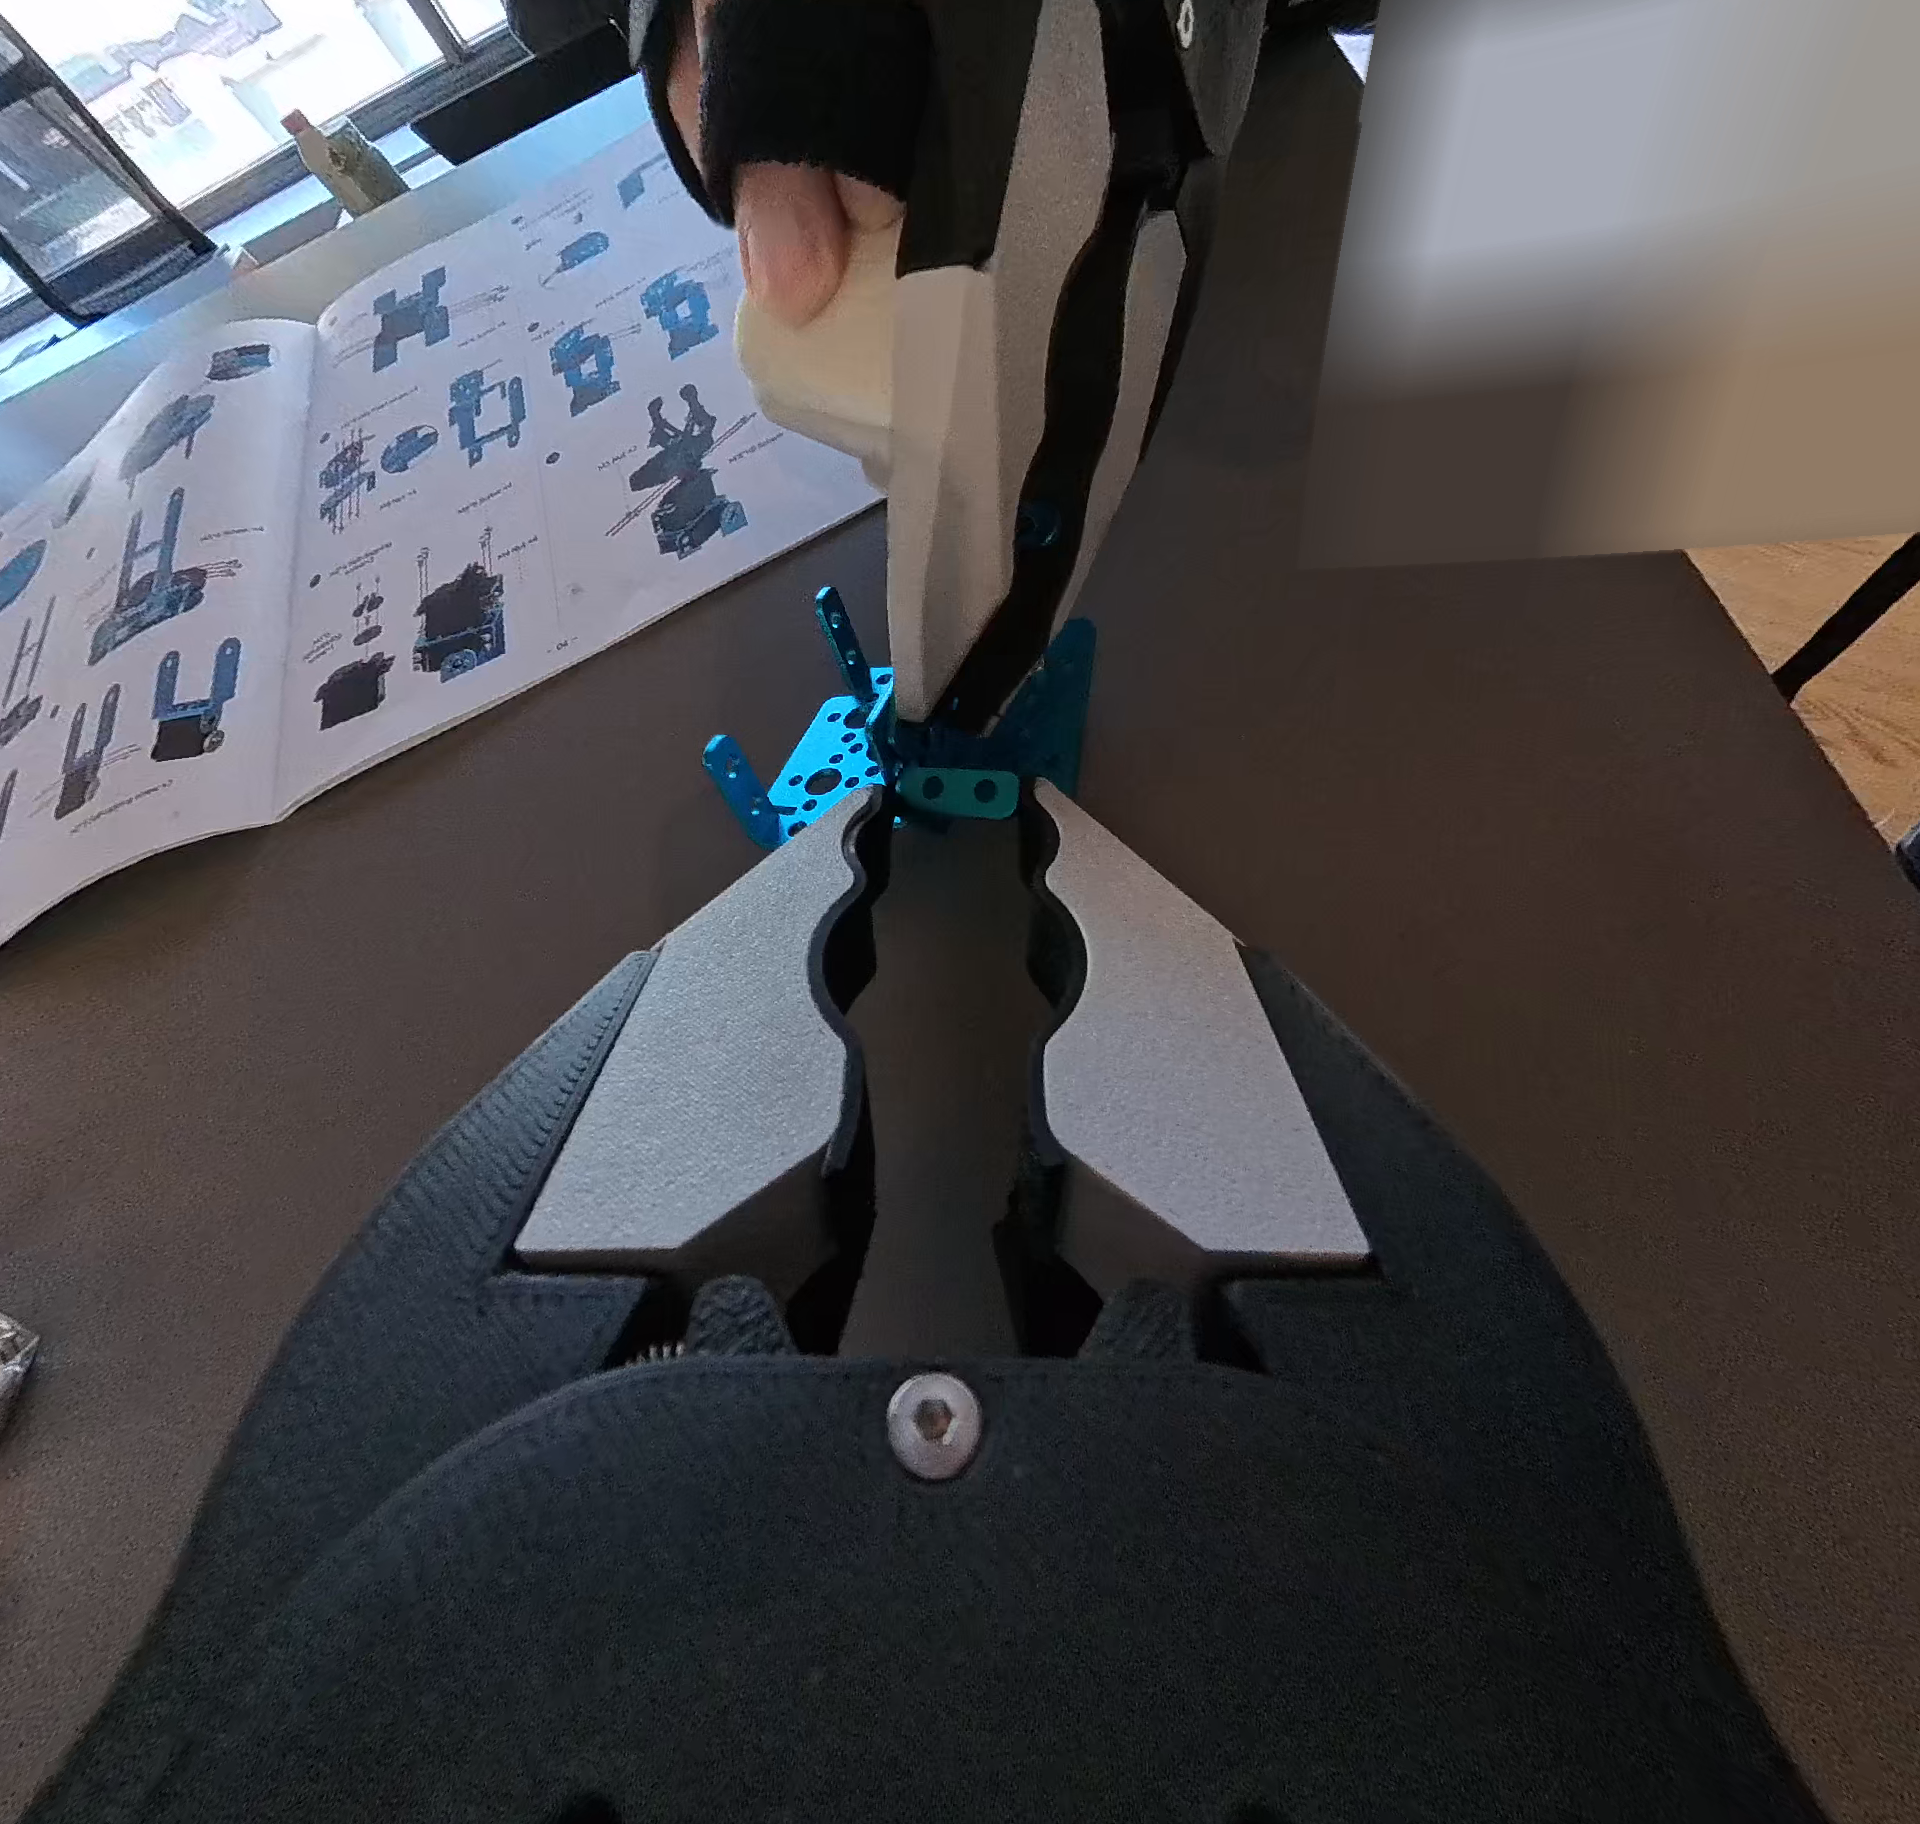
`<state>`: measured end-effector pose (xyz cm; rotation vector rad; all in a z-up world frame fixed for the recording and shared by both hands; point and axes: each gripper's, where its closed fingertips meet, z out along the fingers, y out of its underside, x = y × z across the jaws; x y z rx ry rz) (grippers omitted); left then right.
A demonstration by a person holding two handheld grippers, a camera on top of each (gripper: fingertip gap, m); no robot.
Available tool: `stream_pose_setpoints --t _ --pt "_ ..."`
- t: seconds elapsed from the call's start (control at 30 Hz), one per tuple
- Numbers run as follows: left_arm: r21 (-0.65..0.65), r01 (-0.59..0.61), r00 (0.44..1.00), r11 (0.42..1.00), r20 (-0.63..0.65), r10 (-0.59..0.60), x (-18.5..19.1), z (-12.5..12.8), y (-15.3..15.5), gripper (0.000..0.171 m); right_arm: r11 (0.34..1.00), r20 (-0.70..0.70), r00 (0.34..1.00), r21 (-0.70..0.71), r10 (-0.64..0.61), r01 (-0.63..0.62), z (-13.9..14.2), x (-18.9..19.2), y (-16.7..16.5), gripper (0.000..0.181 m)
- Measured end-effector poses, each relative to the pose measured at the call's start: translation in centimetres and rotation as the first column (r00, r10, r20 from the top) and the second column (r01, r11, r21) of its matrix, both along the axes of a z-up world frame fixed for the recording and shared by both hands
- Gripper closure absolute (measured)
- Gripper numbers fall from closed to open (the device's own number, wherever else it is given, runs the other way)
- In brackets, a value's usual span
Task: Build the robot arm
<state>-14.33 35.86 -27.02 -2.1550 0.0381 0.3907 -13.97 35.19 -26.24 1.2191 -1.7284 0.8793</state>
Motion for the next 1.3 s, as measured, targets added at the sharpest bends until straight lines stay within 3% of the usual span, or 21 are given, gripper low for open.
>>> stream_pose_setpoints --t 0.03,0.2,0.3,0.6,0.77,0.93,1.03,1.3 --pt "0.000 0.000 1.000 1.000 0.002 0.000 0.0 0.0 0.0 0.149 1.000 0.002 1.000 0.005 0.002 -0.002 -0.1 0.0 0.0 0.166" --pt "-0.001 -0.007 1.000 1.000 -0.023 0.007 -0.2 0.0 -0.1 0.149 0.999 0.089 0.996 0.035 -0.008 0.005 -0.3 0.2 0.3 0.155" --pt "-0.003 -0.020 0.999 1.000 -0.032 0.019 -0.5 0.0 -0.3 0.149 1.000 0.168 0.986 -0.021 0.001 0.003 1.2 0.5 0.2 0.145" --pt "-0.010 -0.036 0.999 0.999 -0.040 0.035 -0.9 0.1 -0.8 0.150 0.993 0.225 0.968 0.034 -0.115 0.110 0.2 -0.8 0.2 0.141" --pt "-0.019 -0.037 0.998 0.999 -0.051 0.035 -0.9 0.1 -0.8 0.150 0.995 0.089 0.992 0.036 -0.093 0.090 0.4 -1.2 0.6 0.140" --pt "-0.024 -0.040 0.997 0.999 -0.071 0.038 -1.3 0.1 -0.8 0.151 0.994 0.107 0.990 0.061 -0.094 0.088 1.0 -0.7 0.8 0.142" --pt "-0.026 -0.051 0.995 0.998 -0.082 0.049 -1.7 0.1 -1.1 0.151 0.984 0.159 0.975 0.114 -0.156 0.139 0.9 -1.2 0.9 0.142" --pt "-0.035 -0.099 0.989 0.994 -0.116 0.095 -2.7 -0.1 -1.8 0.155 0.993 0.205 0.978 -0.102 -0.030 0.051 2.4 -0.6 -0.4 0.145"
